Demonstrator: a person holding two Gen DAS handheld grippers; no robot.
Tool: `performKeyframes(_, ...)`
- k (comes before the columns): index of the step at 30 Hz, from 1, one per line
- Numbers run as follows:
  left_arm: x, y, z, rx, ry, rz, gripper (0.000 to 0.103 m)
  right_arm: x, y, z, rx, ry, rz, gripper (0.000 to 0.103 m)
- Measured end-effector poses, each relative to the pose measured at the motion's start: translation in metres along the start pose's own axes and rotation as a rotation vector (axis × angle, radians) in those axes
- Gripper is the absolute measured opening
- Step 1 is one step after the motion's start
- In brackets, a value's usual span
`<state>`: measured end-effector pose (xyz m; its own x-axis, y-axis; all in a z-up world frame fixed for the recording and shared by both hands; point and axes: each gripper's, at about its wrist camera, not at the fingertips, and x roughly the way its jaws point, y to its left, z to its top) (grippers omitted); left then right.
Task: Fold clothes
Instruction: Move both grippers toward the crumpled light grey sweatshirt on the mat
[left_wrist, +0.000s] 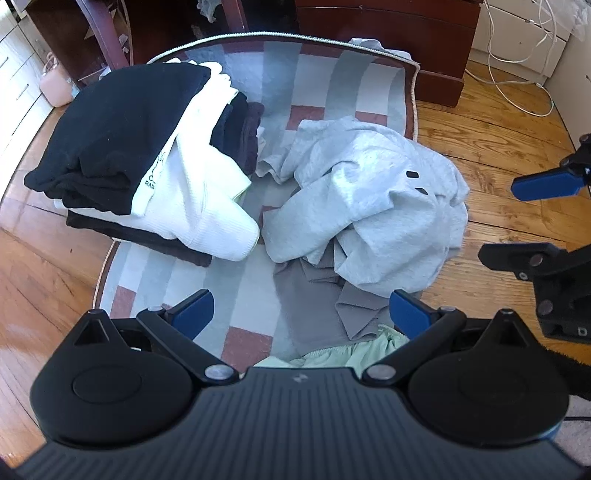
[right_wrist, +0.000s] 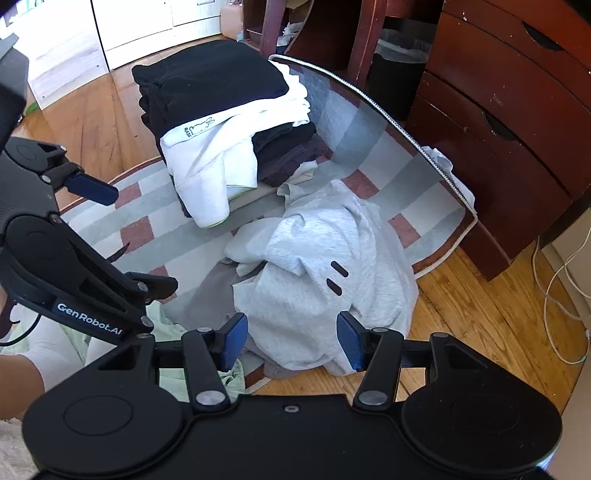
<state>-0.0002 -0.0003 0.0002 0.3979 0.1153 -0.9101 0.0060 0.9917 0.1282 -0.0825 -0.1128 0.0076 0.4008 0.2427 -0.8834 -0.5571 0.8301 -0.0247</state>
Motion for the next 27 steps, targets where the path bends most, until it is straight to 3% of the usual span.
performKeyframes(6,-0.013,-0.011,-0.001,0.069,-0.062,0.025,0.103,-0.001,-0.007,-0.002,0.023,-0.005,0.008,0.06)
performKeyframes(27,-0.012,-0.018,-0.004,0.087,-0.043,-0.028,0.103,-0.006,-0.014,-0.01,0.056,-0.012,0.007,0.061)
